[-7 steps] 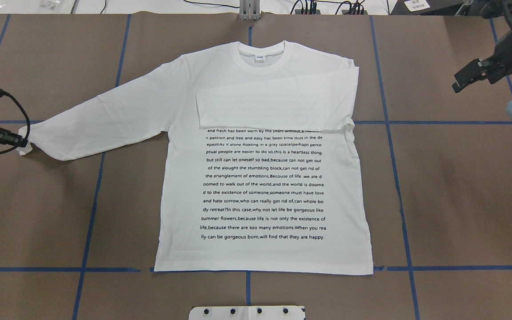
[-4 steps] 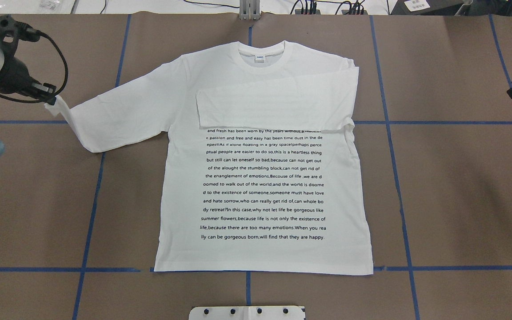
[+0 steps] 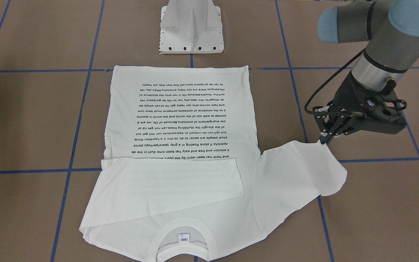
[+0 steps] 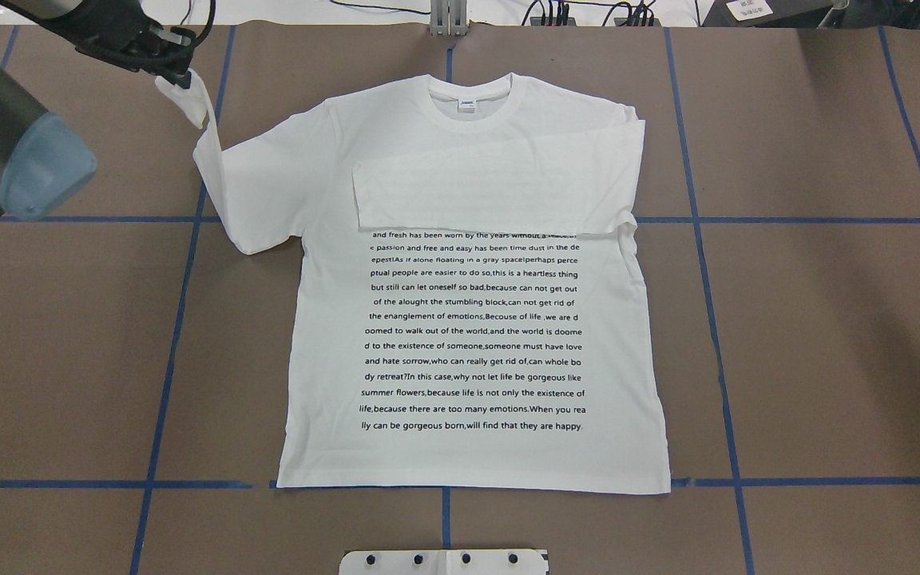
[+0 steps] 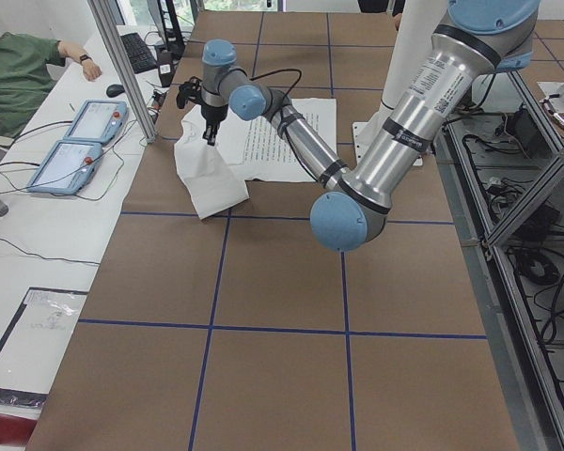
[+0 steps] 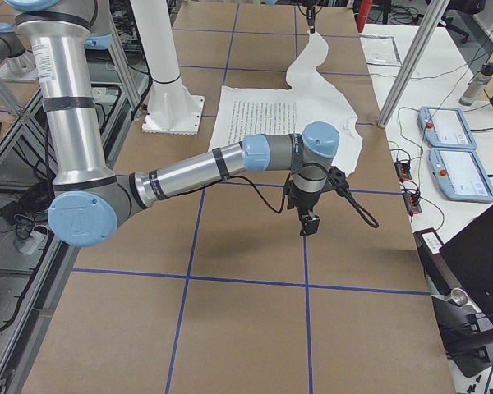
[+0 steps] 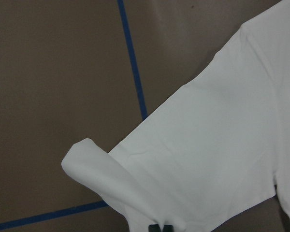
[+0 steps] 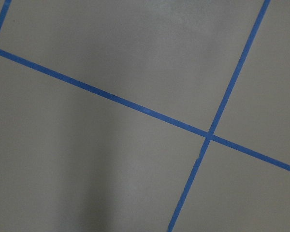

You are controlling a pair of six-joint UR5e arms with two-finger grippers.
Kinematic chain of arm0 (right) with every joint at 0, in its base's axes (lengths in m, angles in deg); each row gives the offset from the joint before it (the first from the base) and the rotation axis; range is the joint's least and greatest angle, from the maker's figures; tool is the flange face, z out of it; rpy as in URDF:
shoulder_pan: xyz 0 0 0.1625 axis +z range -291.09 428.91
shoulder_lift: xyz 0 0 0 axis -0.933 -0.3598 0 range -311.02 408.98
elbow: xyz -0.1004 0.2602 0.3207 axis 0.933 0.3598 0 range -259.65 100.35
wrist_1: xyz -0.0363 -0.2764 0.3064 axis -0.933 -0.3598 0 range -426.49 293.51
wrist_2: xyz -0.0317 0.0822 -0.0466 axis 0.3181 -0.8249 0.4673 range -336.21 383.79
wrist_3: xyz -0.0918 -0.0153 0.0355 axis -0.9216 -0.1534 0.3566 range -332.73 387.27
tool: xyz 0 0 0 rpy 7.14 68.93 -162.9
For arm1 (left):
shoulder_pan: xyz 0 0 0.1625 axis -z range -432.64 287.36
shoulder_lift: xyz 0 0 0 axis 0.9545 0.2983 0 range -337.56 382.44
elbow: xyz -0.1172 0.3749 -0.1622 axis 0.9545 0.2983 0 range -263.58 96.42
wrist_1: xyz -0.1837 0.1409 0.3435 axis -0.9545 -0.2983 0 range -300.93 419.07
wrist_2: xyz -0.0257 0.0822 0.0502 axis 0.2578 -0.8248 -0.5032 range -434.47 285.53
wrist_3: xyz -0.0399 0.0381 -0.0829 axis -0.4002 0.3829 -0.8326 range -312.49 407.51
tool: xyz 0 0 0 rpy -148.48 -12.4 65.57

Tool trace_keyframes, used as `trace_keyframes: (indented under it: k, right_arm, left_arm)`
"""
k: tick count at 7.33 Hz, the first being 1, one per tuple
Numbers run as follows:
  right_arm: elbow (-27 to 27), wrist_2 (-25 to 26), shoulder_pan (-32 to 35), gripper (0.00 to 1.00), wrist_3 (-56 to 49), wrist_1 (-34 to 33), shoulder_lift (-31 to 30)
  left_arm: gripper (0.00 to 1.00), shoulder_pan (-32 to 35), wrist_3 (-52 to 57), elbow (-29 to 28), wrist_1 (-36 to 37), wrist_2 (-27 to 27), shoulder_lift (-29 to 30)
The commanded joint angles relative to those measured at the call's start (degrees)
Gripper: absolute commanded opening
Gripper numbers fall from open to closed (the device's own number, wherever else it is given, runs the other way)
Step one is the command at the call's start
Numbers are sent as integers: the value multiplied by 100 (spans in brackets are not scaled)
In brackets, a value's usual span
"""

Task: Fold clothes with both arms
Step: 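Fold the held sleeve across the shirt body with the left gripper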

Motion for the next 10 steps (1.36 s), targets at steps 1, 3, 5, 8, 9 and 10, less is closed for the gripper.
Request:
trace_keyframes:
  k: [1,3,5,8,9,10]
  right_arm:
    - [-24,-6,81,100,-48,14,-136]
    - [-42,3,108,100,-48,6,-154]
    - [-51,-6,152,100,-48,-21,-154]
    - [-60,-6,178,100,-40,-12,-207]
    - [-51,-6,178,100,-40,-12,-207]
    - [-51,3,178,100,-40,5,-225]
  left_arm:
    - [0,-303,-937,-170,-201,36,786]
    - [0,-813,-1876,-939,-580,-7,1584]
    - [0,-1409,-2335,-1671,-1095,-347,2123]
    - [0,-2325,-2539,-2340,-1618,-965,2458]
    - [0,-2466,-2548,-2594,-1983,-965,2493]
    - [26,-2607,-2678,-2805,-2370,-974,2476]
